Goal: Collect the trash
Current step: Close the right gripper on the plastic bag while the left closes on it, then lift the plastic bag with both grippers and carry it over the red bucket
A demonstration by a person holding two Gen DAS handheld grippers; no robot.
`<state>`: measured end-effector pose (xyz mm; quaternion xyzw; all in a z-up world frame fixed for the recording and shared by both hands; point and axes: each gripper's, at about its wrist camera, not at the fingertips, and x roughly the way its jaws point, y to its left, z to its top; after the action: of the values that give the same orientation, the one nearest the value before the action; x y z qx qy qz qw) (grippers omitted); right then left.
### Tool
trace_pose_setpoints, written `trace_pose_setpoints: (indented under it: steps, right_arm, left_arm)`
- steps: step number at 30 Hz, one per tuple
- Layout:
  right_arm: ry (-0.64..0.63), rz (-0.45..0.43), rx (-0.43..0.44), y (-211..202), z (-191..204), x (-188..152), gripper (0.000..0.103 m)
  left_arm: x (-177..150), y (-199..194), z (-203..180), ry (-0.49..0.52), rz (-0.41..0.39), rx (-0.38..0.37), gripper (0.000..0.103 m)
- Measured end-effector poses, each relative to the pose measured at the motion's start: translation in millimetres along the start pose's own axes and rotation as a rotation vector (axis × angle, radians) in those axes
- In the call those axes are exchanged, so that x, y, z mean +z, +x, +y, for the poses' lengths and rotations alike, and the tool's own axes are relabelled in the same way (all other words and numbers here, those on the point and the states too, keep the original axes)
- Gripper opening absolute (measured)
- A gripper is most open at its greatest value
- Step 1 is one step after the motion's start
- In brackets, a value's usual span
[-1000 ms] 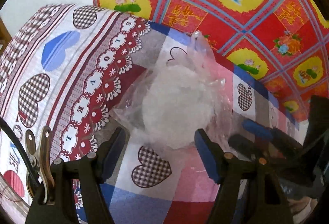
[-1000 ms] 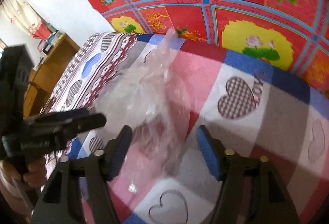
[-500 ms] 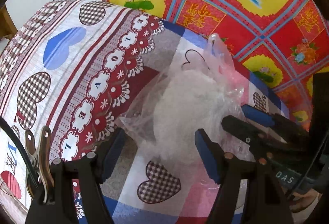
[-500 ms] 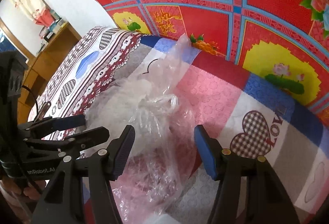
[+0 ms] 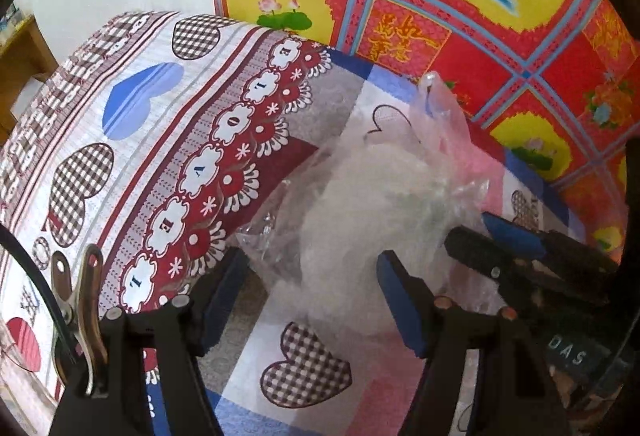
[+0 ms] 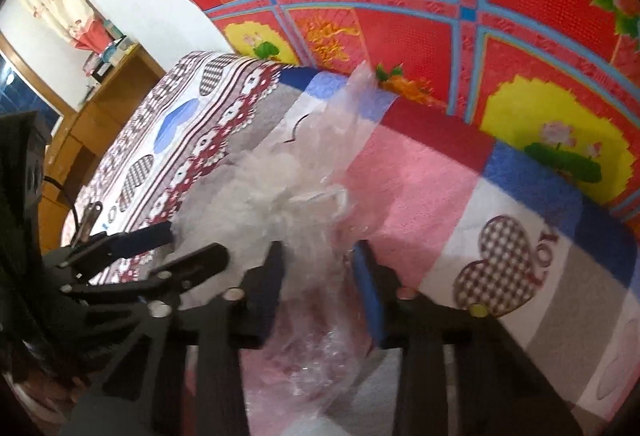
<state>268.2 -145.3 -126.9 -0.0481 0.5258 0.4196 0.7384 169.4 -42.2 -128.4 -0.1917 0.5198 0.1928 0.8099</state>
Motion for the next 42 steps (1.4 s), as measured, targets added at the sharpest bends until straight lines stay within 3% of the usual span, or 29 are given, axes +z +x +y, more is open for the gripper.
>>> trace_pose_setpoints:
  steps: [2, 4, 10, 16, 28, 42]
  right_arm:
    - [0.014, 0.003, 0.012, 2, 1, -1, 0.024]
    - [0.030, -0.003, 0.019, 2, 2, -3, 0.016]
    - [0.027, -0.034, 0.014, -9, 4, -12, 0.008]
    - [0.032, -0.066, 0.015, -27, 9, -25, 0.007]
    - [0.111, -0.135, 0.005, -75, 12, -69, 0.006]
    - [0.265, -0.230, -0.094, -124, 3, -129, 0.006]
  left_arm:
    - [-2, 0, -3, 0.006, -0.003, -0.006, 0.064]
    - [-2, -1, -3, 0.006, -0.002, -0.023, 0.051]
    - [-3, -4, 7, -0.036, 0.031, -0.106, 0.024]
    - [-10, -17, 2, 0.015, 0.018, -0.146, 0.012]
    - [-39, -55, -10, 0.119, 0.014, -0.248, 0.009]
    - [-75, -72, -49, 0.318, 0.036, -0.337, 0.008]
